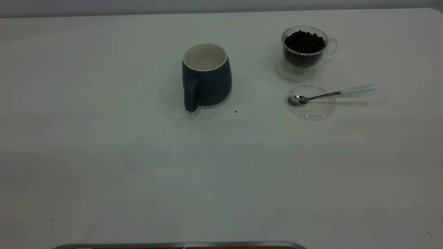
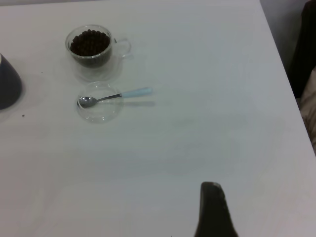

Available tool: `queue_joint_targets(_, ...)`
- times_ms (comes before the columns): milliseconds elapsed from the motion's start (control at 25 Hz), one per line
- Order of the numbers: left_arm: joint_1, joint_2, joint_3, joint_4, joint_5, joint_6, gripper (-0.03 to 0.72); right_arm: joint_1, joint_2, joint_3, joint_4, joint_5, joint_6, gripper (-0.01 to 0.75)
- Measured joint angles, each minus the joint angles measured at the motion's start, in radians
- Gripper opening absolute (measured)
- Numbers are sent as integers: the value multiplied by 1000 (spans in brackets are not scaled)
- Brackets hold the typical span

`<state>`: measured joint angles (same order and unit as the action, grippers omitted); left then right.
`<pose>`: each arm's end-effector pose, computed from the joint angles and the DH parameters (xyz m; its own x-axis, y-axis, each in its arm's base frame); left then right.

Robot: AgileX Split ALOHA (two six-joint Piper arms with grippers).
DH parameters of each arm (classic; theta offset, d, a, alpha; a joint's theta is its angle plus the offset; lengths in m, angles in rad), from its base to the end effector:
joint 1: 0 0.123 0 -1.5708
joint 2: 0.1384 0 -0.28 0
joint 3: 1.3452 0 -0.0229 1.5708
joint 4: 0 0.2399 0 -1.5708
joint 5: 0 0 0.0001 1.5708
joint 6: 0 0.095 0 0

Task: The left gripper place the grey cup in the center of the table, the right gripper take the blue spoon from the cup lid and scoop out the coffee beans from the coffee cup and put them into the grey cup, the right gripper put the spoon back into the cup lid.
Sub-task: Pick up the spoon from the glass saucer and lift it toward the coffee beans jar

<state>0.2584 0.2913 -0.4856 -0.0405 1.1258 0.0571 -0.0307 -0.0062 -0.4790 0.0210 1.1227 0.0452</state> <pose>0.0324 0.0050 0.2573 -0.7311 -0.1523 -0.6651 -0.2031 0.9792 -0.0009 -0.0073 0.0020 0.2594 -0.5211 0.0703 -0.8506 0.0429 0.9975 0.0561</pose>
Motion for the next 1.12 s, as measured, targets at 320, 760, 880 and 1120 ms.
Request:
queue_joint_targets(320,-35,-80,3,1,-5,-3,566,0,0,0,0,0,0,548)
queue_joint_targets(760,-187,-309,3,1,11,-4,566,0,0,0,0,0,0,548)
queue_joint_targets(880,-216,-309,3,1,11,-4,566,0,0,0,0,0,0,548)
queue_joint_targets(1120,-254,-309,3,2,11,-4,566,0,0,0,0,0,0,548)
